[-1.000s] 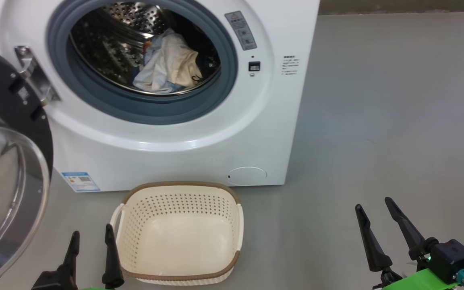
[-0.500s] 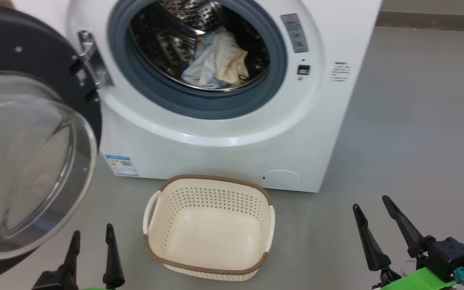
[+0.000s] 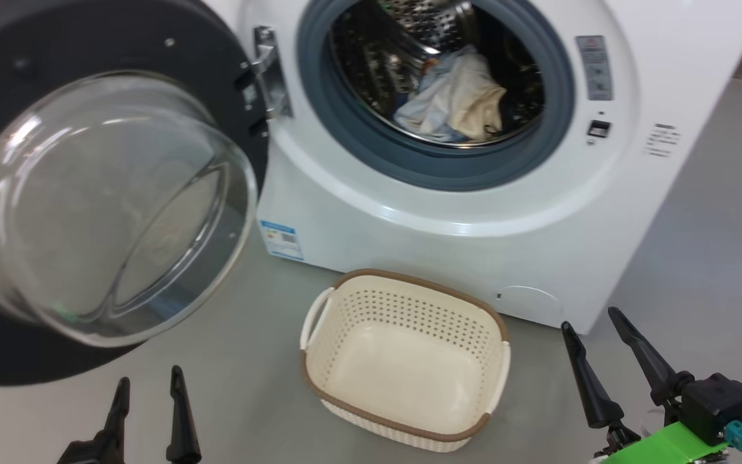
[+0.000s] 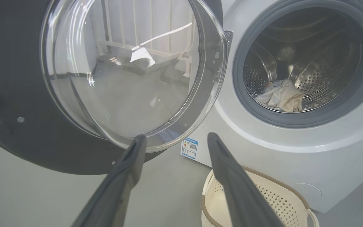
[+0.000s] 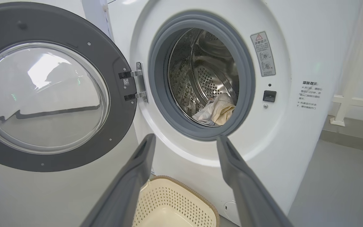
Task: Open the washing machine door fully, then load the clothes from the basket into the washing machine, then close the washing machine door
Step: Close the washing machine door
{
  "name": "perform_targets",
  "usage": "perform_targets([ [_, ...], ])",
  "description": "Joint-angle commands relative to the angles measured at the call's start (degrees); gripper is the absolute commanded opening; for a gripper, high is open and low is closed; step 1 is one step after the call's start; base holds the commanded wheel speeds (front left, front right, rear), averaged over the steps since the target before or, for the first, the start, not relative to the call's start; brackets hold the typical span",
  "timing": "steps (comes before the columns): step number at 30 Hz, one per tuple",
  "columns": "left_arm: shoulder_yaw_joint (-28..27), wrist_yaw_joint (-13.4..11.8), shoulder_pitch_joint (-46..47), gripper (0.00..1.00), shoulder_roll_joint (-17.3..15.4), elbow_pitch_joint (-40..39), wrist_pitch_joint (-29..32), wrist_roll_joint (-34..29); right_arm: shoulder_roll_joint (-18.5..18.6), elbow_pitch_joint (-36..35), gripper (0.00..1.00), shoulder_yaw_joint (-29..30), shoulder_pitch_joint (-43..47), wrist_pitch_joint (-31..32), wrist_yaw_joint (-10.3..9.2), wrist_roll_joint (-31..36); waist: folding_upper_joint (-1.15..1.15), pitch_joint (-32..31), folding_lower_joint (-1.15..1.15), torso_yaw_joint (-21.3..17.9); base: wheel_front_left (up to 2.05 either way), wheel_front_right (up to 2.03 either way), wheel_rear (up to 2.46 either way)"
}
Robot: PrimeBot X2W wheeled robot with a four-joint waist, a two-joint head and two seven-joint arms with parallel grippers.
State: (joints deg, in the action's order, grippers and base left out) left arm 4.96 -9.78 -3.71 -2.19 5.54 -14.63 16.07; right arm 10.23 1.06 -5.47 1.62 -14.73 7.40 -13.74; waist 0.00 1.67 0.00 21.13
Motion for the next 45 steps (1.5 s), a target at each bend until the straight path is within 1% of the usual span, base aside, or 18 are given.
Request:
perform_targets([
  [1,-1.71,-0.41,0.98,1.00,-0.69,-1.67,-0.37,0.43,0.93,-1.39,1.00,-1.64,-2.49,-0.27,0.09,0.33,0.00,0.16,0.00,4.03,0.00,0.00,0.00],
  [10,-1.62,-0.69,0.94,1.00,-0.69,-1.57,-0.37,0.71,1.24,-1.13,1.00,-1.85,-2.76,-0.27,0.09,0.26,0.00,-0.07,0.00,8.94,0.00,0.00,0.00],
  [29,-4.51,-3.60,-0.89,1.00,-0.69,-5.63,-0.37,2.96,3.03,1.65,1.00,-7.08,-8.79,-0.27,0.09,-0.82,0.00,2.81,0.00,10.42,0.00,0.00,0.00],
  [30,-4.66,-3.70,-0.98,0.43,-0.69,-5.67,-0.37,3.17,3.05,1.74,1.00,-7.18,-8.92,-0.27,0.09,-0.88,0.00,2.80,0.00,10.42,0.00,0.00,0.00],
  [31,-5.03,-3.91,-1.03,0.00,-0.69,-5.74,-0.37,3.88,3.07,1.79,1.00,-7.26,-9.01,-0.27,0.09,-0.94,0.00,2.77,0.00,10.41,0.00,0.00,0.00],
  [34,-6.41,-3.96,-1.21,0.00,-0.69,-5.81,-0.37,5.03,3.11,1.85,1.00,-7.19,-8.91,-0.27,0.09,-1.15,0.00,2.54,0.00,10.33,0.00,0.00,0.00],
  [36,-9.08,-3.85,-1.17,0.00,-0.69,-6.05,-0.37,6.86,3.05,1.69,1.00,-6.62,-8.29,-0.27,0.09,-1.15,0.00,2.28,0.00,10.22,0.00,0.00,0.00],
  [38,-11.20,-3.41,-1.15,0.00,-0.69,-5.90,-0.37,9.53,2.92,1.56,1.00,-6.26,-7.78,-0.27,0.09,-1.06,0.00,2.04,0.00,10.14,0.00,0.00,0.00],
  [39,-12.43,-3.07,-1.05,0.00,-0.69,-5.78,-0.37,11.92,2.85,1.47,1.00,-6.09,-7.53,-0.27,0.09,-1.03,0.00,1.91,0.00,10.10,0.00,0.00,0.00],
  [40,-13.79,-2.58,-0.90,0.00,-0.69,-5.62,-0.37,14.56,2.77,1.39,1.00,-5.89,-7.28,-0.27,0.09,-1.00,0.00,1.78,0.00,10.06,0.00,0.00,0.00],
  [43,-18.53,-0.36,-0.14,0.00,-0.69,-4.48,-0.37,19.41,2.47,1.07,1.00,-5.44,-6.57,-0.27,0.09,-0.87,0.00,1.40,0.00,9.94,0.00,0.00,0.00],
  [45,-22.30,1.22,0.67,0.00,-0.69,-3.43,-0.37,20.98,2.30,0.95,1.00,-5.27,-6.13,-0.27,0.09,-0.77,0.00,1.17,0.00,9.86,0.00,0.00,0.00],
])
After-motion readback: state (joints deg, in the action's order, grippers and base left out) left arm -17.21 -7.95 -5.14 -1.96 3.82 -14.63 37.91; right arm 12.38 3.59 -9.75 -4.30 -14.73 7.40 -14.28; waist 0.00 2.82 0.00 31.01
